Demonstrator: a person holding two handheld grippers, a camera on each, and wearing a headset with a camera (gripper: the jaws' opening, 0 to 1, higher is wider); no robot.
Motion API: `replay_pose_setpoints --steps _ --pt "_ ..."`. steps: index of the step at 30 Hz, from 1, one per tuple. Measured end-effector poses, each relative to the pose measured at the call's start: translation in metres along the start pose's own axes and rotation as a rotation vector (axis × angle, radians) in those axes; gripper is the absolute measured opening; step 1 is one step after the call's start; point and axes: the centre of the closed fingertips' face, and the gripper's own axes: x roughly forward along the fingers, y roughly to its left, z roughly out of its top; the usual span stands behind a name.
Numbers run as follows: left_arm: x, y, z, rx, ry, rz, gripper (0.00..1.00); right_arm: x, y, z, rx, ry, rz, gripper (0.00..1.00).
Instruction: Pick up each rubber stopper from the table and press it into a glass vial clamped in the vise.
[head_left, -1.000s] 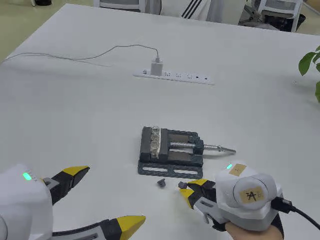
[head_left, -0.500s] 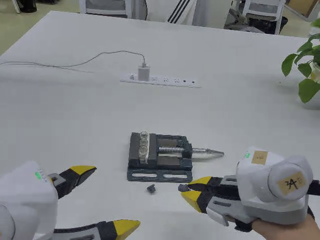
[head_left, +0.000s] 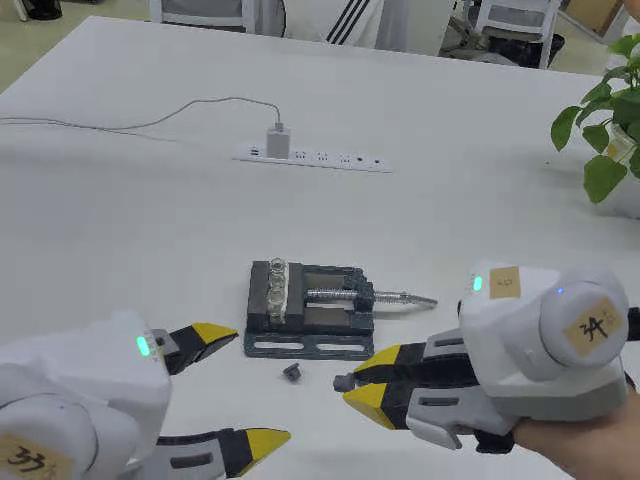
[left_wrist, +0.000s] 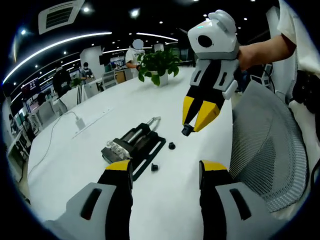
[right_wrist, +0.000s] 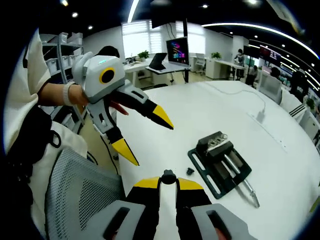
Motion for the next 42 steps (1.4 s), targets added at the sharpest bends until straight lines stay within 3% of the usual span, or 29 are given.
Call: replay_pose_setpoints --steps 8,13,18,21,27,42 --pt "0.006 -0.014 0.003 0.101 0.011 -0.046 0.33 0.002 0.011 0.011 -0.058 0.039 0.075 0.07" --pt "0.009 -0.023 0.006 0.167 0.015 -0.077 0.28 0.005 0.021 0.013 -0.111 0.084 0.122 0.07" --pt "0.011 -0.029 0.008 0.211 0.032 -0.099 0.22 0.009 0.025 0.007 -0.155 0.142 0.147 0.07" --pt "0.012 -0.033 0.008 0.238 0.036 -0.117 0.19 0.011 0.025 0.005 -0.172 0.150 0.153 0.07" --pt "0.012 -0.039 0.010 0.241 0.028 -0.146 0.10 0.014 0.029 0.003 -0.191 0.169 0.168 0.07" --pt "0.014 -0.047 0.006 0.261 0.051 -0.178 0.06 0.017 0.035 0.000 -0.240 0.200 0.189 0.07"
